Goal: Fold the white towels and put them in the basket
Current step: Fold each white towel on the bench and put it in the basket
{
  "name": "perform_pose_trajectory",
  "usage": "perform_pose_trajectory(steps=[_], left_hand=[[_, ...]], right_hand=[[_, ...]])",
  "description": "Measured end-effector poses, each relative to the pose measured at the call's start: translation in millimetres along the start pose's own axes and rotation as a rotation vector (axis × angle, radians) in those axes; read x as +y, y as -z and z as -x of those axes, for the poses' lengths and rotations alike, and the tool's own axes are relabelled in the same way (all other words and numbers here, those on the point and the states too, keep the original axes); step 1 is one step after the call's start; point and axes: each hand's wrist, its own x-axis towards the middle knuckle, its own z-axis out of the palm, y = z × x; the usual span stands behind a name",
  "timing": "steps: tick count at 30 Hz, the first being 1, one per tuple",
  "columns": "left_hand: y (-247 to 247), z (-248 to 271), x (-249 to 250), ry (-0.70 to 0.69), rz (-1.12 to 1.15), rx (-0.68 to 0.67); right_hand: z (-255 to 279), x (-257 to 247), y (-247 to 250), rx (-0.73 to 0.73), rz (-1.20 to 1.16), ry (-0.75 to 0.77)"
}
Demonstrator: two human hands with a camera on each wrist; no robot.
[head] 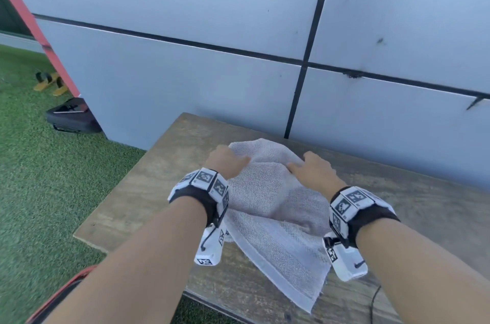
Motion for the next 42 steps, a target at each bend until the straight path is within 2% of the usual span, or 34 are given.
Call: perform_pose_trajectory(steps=[3, 5, 6, 7, 8, 9, 10, 11, 12, 13, 14, 15, 17, 18, 21, 23, 26, 29, 31, 32, 33, 35, 36, 38, 40, 42], left_hand=[[-6, -3, 6, -0.122, 0.164, 0.077], [-4, 5, 9, -0.292, 0.337, 0.142], [0, 14, 9, -0.367, 0.424, 0.143], [4, 22, 6, -0.423, 0.497, 0.108], [9, 31, 2, -0.451, 0.529, 0.037], [14, 39, -4, -0.470, 0.525, -0.049], [20, 47, -11, -0.469, 0.477, -0.136], [26, 53, -19, -0.442, 0.417, -0.210], [31, 60, -26, -0.408, 0.395, -0.278], [33, 66, -31, -0.361, 0.414, -0.308], [32, 69, -35, -0.309, 0.456, -0.296], [29, 74, -35, -0.255, 0.455, -0.229], [14, 77, -30, -0.201, 0.278, -0.028], [4, 79, -27, -0.195, 0.183, 0.016], [-18, 92, -15, -0.149, -0.032, -0.031], [-24, 101, -6, -0.096, -0.073, -0.033], [-22, 118, 4, -0.146, 0.079, -0.005], [-9, 136, 7, -0.232, 0.437, 0.010], [2, 145, 5, -0.236, 0.700, 0.008], [7, 149, 5, -0.217, 0.804, -0.003], [9, 150, 4, -0.210, 0.825, 0.008], [11, 154, 4, -0.270, 0.609, 0.094], [10, 155, 3, -0.323, 0.478, 0.109], [4, 159, 2, -0.458, 0.303, 0.021], [-6, 166, 0, -0.511, 0.068, -0.160], [-17, 178, -2, -0.476, -0.266, -0.252]], right_hand=[[5, -2, -1, 0.080, -0.162, 0.207], [21, -4, 5, 0.261, -0.359, 0.324], [34, -3, 9, 0.361, -0.456, 0.398], [46, 2, 12, 0.399, -0.503, 0.480], [59, 8, 17, 0.348, -0.480, 0.569], [70, 18, 19, 0.205, -0.393, 0.635], [80, 27, 23, -0.020, -0.279, 0.668], [89, 35, 26, -0.250, -0.167, 0.637], [95, 41, 30, -0.421, -0.156, 0.578], [98, 47, 31, -0.456, -0.203, 0.520], [100, 50, 30, -0.391, -0.286, 0.475], [100, 51, 28, -0.251, -0.322, 0.440], [99, 47, 18, 0.005, -0.252, 0.384], [100, 40, 12, 0.047, -0.216, 0.353], [105, 21, -9, -0.083, -0.228, 0.274], [118, 7, -15, -0.140, -0.260, 0.329], [138, -2, -17, -0.106, -0.284, 0.495], [161, 2, -12, 0.158, -0.383, 0.640], [176, 12, -3, 0.329, -0.425, 0.717], [182, 19, 1, 0.349, -0.396, 0.762], [187, 27, 5, 0.304, -0.323, 0.796], [196, 39, 10, 0.090, -0.080, 0.795], [201, 43, 13, -0.046, 0.026, 0.747], [211, 46, 17, -0.242, 0.088, 0.584], [216, 48, 16, -0.220, -0.004, 0.490], [216, 48, 10, -0.169, -0.095, 0.425]])
